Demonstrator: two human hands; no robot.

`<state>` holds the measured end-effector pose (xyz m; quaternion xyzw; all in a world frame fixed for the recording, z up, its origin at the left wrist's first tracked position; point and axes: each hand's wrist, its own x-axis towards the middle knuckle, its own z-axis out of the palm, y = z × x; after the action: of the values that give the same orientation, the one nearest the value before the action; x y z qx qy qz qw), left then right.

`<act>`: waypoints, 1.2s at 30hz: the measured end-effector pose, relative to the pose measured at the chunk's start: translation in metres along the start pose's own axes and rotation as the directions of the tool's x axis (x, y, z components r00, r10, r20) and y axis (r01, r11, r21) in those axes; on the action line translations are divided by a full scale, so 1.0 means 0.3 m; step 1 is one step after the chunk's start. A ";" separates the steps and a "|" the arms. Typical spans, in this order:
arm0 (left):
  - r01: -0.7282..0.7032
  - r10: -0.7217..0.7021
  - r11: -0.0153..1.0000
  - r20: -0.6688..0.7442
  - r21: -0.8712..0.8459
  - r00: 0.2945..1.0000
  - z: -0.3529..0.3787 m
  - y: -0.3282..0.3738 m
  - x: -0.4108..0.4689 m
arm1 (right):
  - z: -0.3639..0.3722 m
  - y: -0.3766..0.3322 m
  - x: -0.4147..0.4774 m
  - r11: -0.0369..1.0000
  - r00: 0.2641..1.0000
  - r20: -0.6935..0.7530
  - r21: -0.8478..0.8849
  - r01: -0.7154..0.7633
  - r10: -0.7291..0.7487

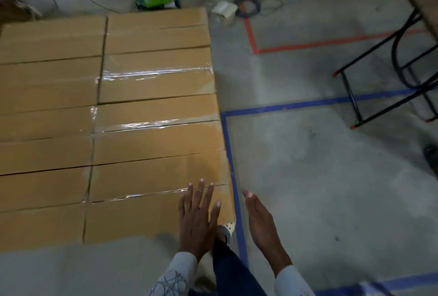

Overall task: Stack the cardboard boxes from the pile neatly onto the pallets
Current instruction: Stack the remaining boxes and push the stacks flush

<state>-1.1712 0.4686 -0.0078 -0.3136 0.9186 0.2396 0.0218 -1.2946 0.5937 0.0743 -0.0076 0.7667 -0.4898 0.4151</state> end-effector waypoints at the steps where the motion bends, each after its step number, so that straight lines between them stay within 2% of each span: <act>1: 0.017 -0.018 1.000 -0.009 -0.013 1.000 -0.025 -0.006 -0.043 | 0.012 0.020 -0.037 0.999 1.000 0.001 -0.045 -0.006 0.006; 5: 0.120 -0.125 0.988 -0.059 -0.093 0.990 -0.115 -0.073 -0.252 | 0.131 0.089 -0.186 0.963 0.994 0.097 -0.260 0.076 -0.052; 9: 0.214 -0.247 0.959 -0.176 -0.186 0.953 -0.189 -0.157 -0.542 | 0.307 0.111 -0.362 0.900 0.952 0.286 -0.376 0.218 -0.111; 10: 0.248 -0.295 0.945 -0.228 -0.213 0.928 -0.210 -0.174 -0.632 | 0.359 0.116 -0.423 0.889 0.931 0.346 -0.382 0.253 -0.117; 14: 0.398 -0.515 0.852 -0.410 -0.339 0.753 -0.268 -0.247 -0.997 | 0.559 0.184 -0.641 0.787 0.802 0.589 -0.449 0.424 -0.096; 17: 0.475 -0.704 0.691 -0.357 -0.544 0.615 -0.273 -0.300 -1.161 | 0.650 0.217 -0.751 0.723 0.698 0.716 -0.471 0.505 -0.021; 19: 0.467 -0.738 0.647 -0.340 -0.603 0.583 -0.283 -0.340 -1.202 | 0.694 0.224 -0.784 0.698 0.670 0.742 -0.482 0.530 0.004; 22: 0.452 -0.763 0.606 -0.318 -0.654 0.562 -0.331 -0.414 -1.203 | 0.776 0.214 -0.789 0.680 0.668 0.744 -0.500 0.536 0.021; 27: 0.444 -0.725 0.629 -0.278 -0.638 0.630 -0.420 -0.595 -1.192 | 0.989 0.143 -0.740 0.705 0.656 0.753 -0.494 0.508 0.056; 30: 0.454 -0.742 0.609 -0.266 -0.650 0.615 -0.482 -0.747 -1.201 | 1.185 0.067 -0.708 0.686 0.650 0.758 -0.504 0.525 0.059; 33: 0.408 -0.818 0.473 -0.216 -0.781 0.533 -0.584 -0.888 -1.226 | 1.402 -0.024 -0.712 0.660 0.627 0.779 -0.466 0.590 -0.010; 36: 0.331 -0.895 0.311 -0.158 -0.891 0.416 -0.636 -1.041 -1.258 | 1.617 -0.075 -0.728 0.648 0.572 0.816 -0.391 0.653 -0.084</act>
<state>-0.6641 0.3805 0.0994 -0.7048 0.4518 0.4378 -0.3278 -0.8481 0.3120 0.1433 -0.5238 0.6274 -0.2189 0.5330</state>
